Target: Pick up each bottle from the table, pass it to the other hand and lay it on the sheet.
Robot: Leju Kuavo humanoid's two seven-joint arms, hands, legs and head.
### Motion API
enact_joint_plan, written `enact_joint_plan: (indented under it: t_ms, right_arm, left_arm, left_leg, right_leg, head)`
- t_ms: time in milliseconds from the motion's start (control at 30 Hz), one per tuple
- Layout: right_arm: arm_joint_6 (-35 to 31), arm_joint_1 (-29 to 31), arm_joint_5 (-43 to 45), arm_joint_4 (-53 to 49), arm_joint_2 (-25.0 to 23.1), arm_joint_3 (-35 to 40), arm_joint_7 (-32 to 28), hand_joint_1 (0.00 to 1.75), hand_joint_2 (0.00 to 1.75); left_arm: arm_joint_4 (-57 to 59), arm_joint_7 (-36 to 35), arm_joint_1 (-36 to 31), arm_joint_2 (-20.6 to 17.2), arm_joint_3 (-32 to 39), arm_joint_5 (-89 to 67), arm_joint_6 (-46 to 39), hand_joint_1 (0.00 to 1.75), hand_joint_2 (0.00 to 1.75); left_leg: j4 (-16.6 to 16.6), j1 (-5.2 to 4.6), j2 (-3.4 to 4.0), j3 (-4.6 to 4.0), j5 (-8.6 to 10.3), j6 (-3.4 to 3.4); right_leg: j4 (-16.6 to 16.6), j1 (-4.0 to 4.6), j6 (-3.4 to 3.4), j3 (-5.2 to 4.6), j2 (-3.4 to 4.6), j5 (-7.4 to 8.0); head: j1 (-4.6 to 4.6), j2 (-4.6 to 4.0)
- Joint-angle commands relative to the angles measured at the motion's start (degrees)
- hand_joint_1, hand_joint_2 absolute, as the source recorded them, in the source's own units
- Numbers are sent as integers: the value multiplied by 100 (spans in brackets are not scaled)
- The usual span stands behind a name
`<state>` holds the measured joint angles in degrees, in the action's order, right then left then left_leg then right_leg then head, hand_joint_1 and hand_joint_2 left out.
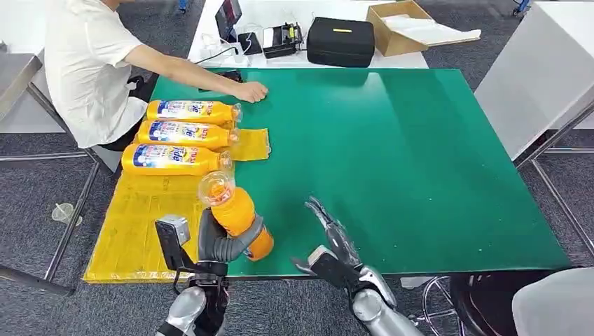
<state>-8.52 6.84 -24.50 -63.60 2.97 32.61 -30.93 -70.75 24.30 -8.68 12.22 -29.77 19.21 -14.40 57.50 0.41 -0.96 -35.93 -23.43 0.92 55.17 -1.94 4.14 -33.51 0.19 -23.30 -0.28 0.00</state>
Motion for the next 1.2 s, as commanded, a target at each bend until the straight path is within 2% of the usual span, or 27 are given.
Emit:
enact_joint_plan:
  t_ms: [33, 100, 133, 167, 200, 267, 367, 500, 733, 833, 900, 933, 967, 1000, 1033, 1067, 1100, 1200]
  right_arm:
    - [-668, -381, -287, -271, 121, -665, 219, 0, 175]
    - [-1211, -724, -578, -487, 229, -1125, 281, 0, 175]
    - [-1440, -830, -754, -562, 229, -1361, 309, 0, 175]
    - [-1471, -861, -736, -612, 197, -1576, 301, 0, 175]
    - [-1480, -897, -724, -692, 150, -1778, 266, 0, 175]
    - [-1467, -976, -796, -868, 61, -2078, 229, 0, 175]
    - [-1205, -847, -871, -823, -95, -2249, 96, 0, 175]
    - [-809, -427, -931, -317, -259, -2202, -19, 0, 175]
    - [-659, 43, -918, 249, -350, -2235, -136, 0, 175]
    - [-576, 158, -864, 485, -387, -2240, -235, 0, 175]
    - [-564, 184, -820, 617, -400, -2269, -298, 0, 175]
    - [-549, 193, -786, 669, -412, -2289, -320, 0, 175]
    - [-546, 194, -762, 701, -420, -2297, -357, 0, 175]
    - [-541, 196, -737, 743, -429, -2301, -404, 0, 175]
    - [-534, 188, -727, 747, -436, -2301, -417, 0, 175]
    - [-537, 181, -719, 745, -441, -2305, -430, 0, 175]
    - [-538, 173, -718, 747, -444, -2302, -437, 0, 175]
    - [-547, 159, -716, 736, -445, -2303, -454, 0, 175]
  left_arm:
    - [-57, 251, -26, -264, 88, -832, -687, 175, 175]
    - [-36, 483, -9, -440, 190, -2565, -1997, 175, 175]
    - [20, 399, 94, -294, 839, -4086, -2560, 175, 175]
    - [-70, 301, 276, 46, 1602, -5913, -2560, 175, 175]
    - [11, 270, 266, 31, 1689, -6072, -2560, 175, 175]
    - [75, 54, 213, -132, 1608, -6329, -2560, 175, 175]
    - [652, -989, -64, -217, 1732, -8757, -2560, 175, 175]
    - [2689, -1963, -1190, -502, 1226, -9328, -2334, 175, 175]
    - [4086, -2360, -1996, -470, 1052, -9529, -1882, 175, 175]
    - [4516, -2208, -2210, -465, 1167, -9263, -1414, 175, 175]
    - [4695, -2051, -2296, -472, 1282, -9022, -1105, 154, 175]
    - [4751, -2040, -2333, -475, 1325, -8938, -965, 154, 175]
    - [4760, -1999, -2346, -483, 1344, -8883, -925, 134, 175]
    - [4774, -1984, -2359, -492, 1325, -8876, -952, 56, 175]
    - [4784, -1998, -2363, -477, 1355, -8834, -933, 7, 175]
    - [4809, -1999, -2378, -467, 1353, -8822, -871, 0, 175]
    - [4811, -2007, -2390, -464, 1304, -8863, -834, 0, 0]
    - [4813, -2018, -2394, -420, 1321, -8809, -695, 0, 0]
  left_leg:
    - [1, 4, 9, 19, -9, -3]
    - [-2, 7, -3, 31, -13, -4]
    - [-5, 3, -10, 24, -8, -2]
    - [-8, 4, -12, 23, -5, -3]
    - [-6, 6, -4, 36, -14, -4]
    - [-3, 2, 3, 9, -7, -2]
    - [1, 2, 2, 15, -10, -3]
    - [-10, 1, 1, 11, 3, -5]
    - [-4, 13, 9, 13, 22, -12]
    - [-3, 13, 10, 13, 23, -11]
    - [-3, 12, 4, 5, 26, -11]
    - [-2, 13, 8, 13, 23, -13]
    - [-3, 12, 3, 8, 25, -12]
    - [-3, 14, 6, 22, 20, -14]
    - [-4, 15, 0, 20, 22, -15]
    - [-5, 12, -2, 17, 23, -14]
    - [-5, 16, 5, 28, 20, -16]
    - [-6, 10, -9, 22, 26, -11]
  right_leg:
    - [-2, 8, -20, 19, 1, -7]
    - [-6, 11, -27, 36, -14, -15]
    - [-6, 6, -20, 29, -19, -13]
    - [-9, 6, -19, 27, -19, -10]
    - [-8, 10, -28, 40, -14, -16]
    - [-3, 4, -15, 12, -2, -5]
    - [0, 4, -21, 19, -7, -9]
    - [-7, 3, -19, 8, -9, 3]
    - [-4, 13, -30, 10, -5, 14]
    - [-3, 12, -34, 12, -4, 17]
    - [-2, 10, -29, 5, -8, 18]
    - [-2, 13, -35, 13, -5, 16]
    - [-2, 11, -31, 9, -8, 17]
    - [-2, 15, -41, 24, -7, 13]
    - [-4, 15, -38, 23, -7, 16]
    - [-3, 12, -35, 22, -7, 17]
    - [-4, 17, -43, 32, -3, 16]
    - [-1, 9, -28, 26, -14, 17]
  head:
    - [0, 0]
    - [-2, 0]
    - [-2, 0]
    - [-2, 0]
    - [-2, 0]
    - [-2, 0]
    - [0, 0]
    - [-2, 0]
    - [-2, 0]
    - [-2, 0]
    - [-2, 0]
    - [-2, 0]
    - [0, 0]
    - [0, 0]
    - [-2, 0]
    - [-2, 0]
    - [0, 0]
    - [-2, 0]
